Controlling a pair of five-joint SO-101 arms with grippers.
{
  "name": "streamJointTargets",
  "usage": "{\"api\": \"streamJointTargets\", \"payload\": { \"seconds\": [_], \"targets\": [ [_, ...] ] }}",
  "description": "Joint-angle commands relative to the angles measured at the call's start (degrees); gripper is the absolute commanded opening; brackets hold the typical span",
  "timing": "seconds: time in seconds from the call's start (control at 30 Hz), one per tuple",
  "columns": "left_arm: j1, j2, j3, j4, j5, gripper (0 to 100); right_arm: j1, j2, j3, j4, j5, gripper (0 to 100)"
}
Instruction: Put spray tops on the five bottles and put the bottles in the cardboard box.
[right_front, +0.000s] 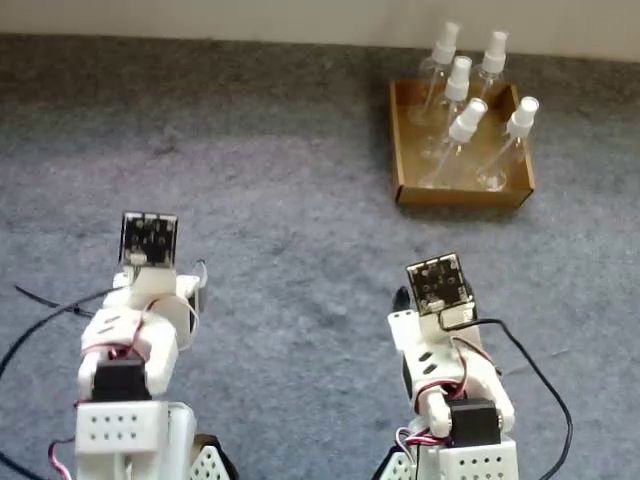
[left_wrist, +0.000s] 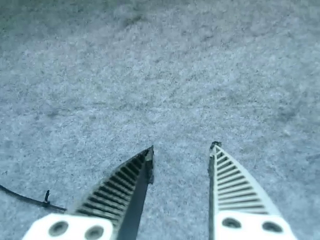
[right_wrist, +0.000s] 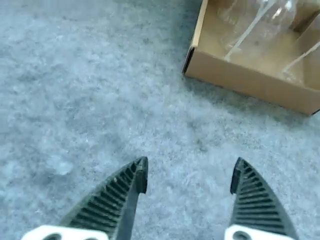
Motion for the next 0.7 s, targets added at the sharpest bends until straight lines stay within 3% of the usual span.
{"api": "streamJointTargets", "payload": {
  "seconds": [0.0, 0.07, 0.17, 0.4, 0.53, 0.67],
  "targets": [
    [-0.7, -22.1, 7.5, 4.7, -0.6, 17, 1.3, -1.5, -0.2, 2.4, -0.3, 20.4],
    [-0.7, -26.7, 10.4, 5.4, -1.8, 17, 3.4, -1.9, 1.6, 2.1, -0.2, 12.0],
    [-0.7, -21.9, 13.2, 4.2, -6.5, 17, 5.8, -1.8, 5.1, 0.2, -0.1, 0.0],
    [-0.7, -21.9, 17.9, 3.4, -14.9, 16, 8.7, -1.6, 14.7, 1.0, -0.1, 2.1],
    [-0.7, -21.9, 17.9, 6.9, -19.1, 0, 10.7, -1.6, 15.2, 1.3, -0.1, 2.1],
    [-0.7, -21.6, 17.9, 13.0, -19.7, 7, 10.9, -1.6, 15.2, 1.3, -0.1, 2.1]
  ]
}}
